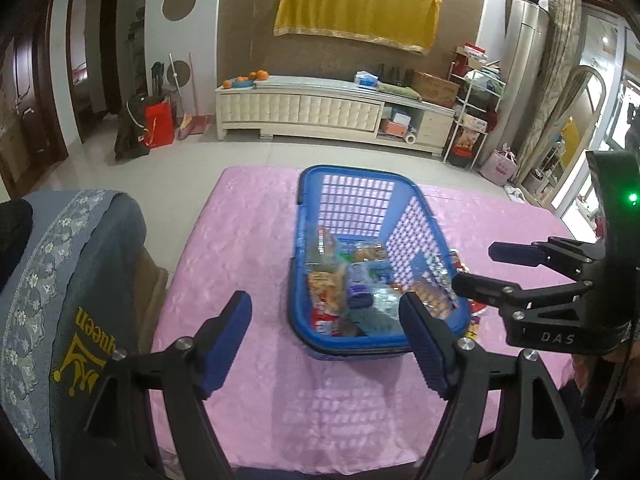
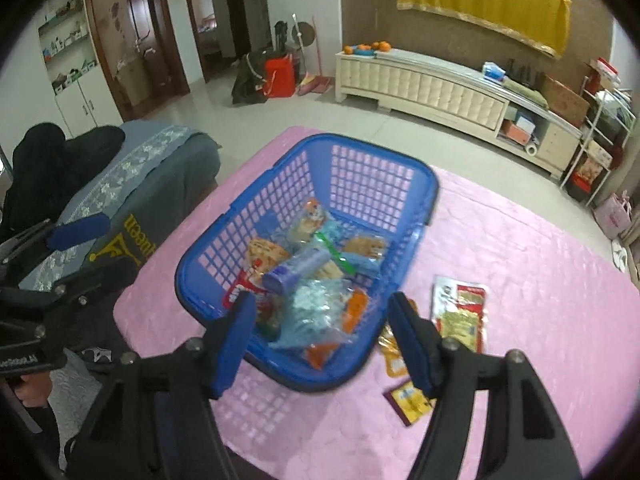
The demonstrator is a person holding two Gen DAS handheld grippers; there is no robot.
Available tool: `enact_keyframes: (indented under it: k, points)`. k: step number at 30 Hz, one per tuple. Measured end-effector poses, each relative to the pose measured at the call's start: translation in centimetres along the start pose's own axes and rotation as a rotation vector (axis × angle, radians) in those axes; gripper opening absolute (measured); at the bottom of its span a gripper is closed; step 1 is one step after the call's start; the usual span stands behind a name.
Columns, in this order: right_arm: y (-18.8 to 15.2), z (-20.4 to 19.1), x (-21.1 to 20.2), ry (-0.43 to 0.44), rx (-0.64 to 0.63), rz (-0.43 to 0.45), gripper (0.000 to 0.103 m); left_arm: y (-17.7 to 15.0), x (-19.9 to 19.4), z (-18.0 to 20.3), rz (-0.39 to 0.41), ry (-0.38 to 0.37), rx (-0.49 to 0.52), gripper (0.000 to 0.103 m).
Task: Organize snacks
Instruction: 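Open the right tool to drop the red packet into the basket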
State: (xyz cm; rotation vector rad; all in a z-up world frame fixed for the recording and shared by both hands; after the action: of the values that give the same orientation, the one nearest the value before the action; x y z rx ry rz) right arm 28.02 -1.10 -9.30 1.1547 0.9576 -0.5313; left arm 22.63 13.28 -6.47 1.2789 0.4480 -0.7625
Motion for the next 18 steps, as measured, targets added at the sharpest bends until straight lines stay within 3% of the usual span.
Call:
enact_keyframes:
  k: [3,18]
  points:
    - [-0.4,1.7,-1.3,-0.009,0.025,0.014,0.072,0.2,-0.2,1.6,0.006,-0.011,0.021,0.079]
    - [-5.1,10.4,-5.2,-0.083,0.142,0.036,0.072,-0.3,2.0,9.8,-0.007,-0.086,0.101,0.079]
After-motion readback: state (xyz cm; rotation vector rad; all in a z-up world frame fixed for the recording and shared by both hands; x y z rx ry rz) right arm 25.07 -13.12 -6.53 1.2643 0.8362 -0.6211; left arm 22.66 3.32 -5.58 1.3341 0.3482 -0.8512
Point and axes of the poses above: each gripper's, at about its wrist camera, not at the fingertips, and x roughly the way its jaws point, z to its right, y to its top, the point moved 5 cm from there along x, roughly the way its jaws point, and after that the axes turned 11 degrees about -y, right-handed, at the moved point
